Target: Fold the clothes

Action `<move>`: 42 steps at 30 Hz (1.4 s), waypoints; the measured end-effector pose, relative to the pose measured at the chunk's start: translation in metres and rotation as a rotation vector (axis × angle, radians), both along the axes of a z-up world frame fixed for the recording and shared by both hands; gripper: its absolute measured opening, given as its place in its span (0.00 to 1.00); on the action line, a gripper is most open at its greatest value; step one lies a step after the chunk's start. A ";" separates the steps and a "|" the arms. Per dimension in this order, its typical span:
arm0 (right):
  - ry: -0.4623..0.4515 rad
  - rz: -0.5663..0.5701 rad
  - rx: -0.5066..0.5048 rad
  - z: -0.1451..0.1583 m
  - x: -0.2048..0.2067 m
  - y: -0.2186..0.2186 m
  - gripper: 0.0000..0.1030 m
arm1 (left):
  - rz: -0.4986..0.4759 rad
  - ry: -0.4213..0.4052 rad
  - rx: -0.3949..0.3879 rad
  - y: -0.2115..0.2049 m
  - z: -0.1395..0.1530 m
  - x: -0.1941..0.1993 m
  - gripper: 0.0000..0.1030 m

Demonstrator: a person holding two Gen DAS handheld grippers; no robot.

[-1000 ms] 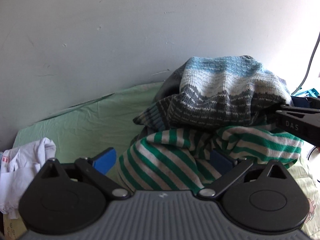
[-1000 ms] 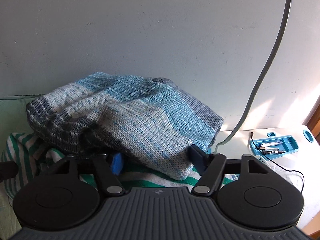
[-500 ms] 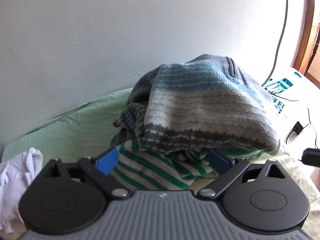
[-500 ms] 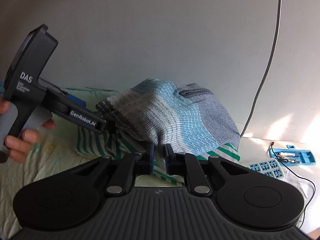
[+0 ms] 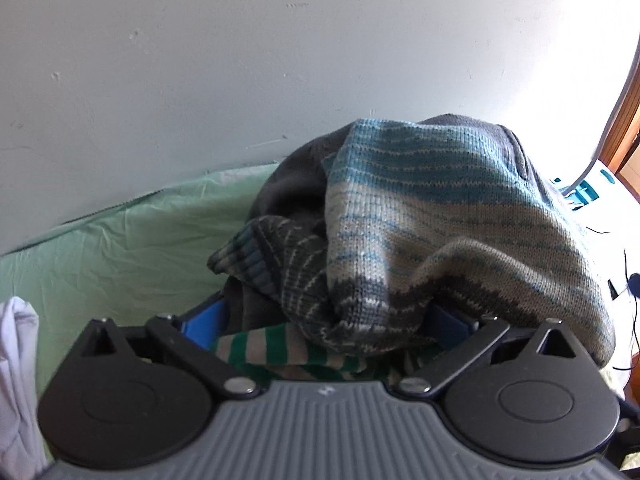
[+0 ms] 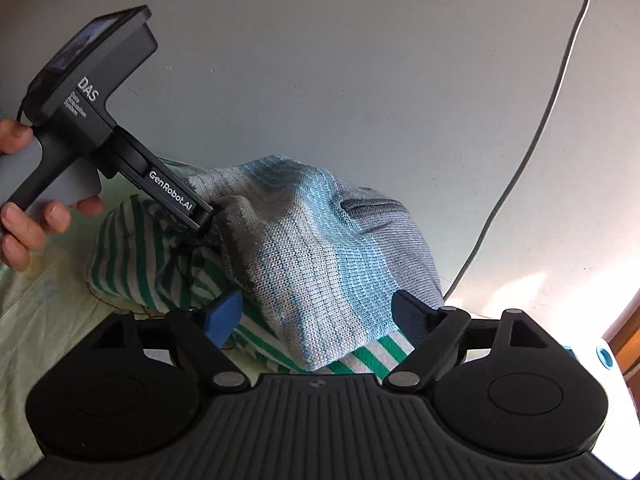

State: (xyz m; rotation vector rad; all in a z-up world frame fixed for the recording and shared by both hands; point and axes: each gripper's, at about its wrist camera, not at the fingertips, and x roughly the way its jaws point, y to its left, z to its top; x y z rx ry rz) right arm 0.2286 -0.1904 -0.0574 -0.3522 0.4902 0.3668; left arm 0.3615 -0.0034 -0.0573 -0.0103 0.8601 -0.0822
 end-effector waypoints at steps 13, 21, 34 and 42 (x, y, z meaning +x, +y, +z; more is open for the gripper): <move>0.034 0.052 0.123 0.049 -0.018 -0.023 0.15 | -0.112 -0.157 0.055 -0.011 0.060 -0.105 0.22; 0.148 0.222 0.062 0.061 -0.100 -0.048 0.15 | -0.169 -0.082 0.096 -0.007 0.056 -0.227 0.22; 0.338 0.038 0.206 0.043 -0.062 -0.103 0.89 | -0.105 -0.080 0.186 0.001 0.049 -0.257 0.66; 0.453 -0.310 0.409 -0.021 0.035 -0.133 0.86 | -0.035 -0.005 0.031 -0.002 0.032 -0.185 0.82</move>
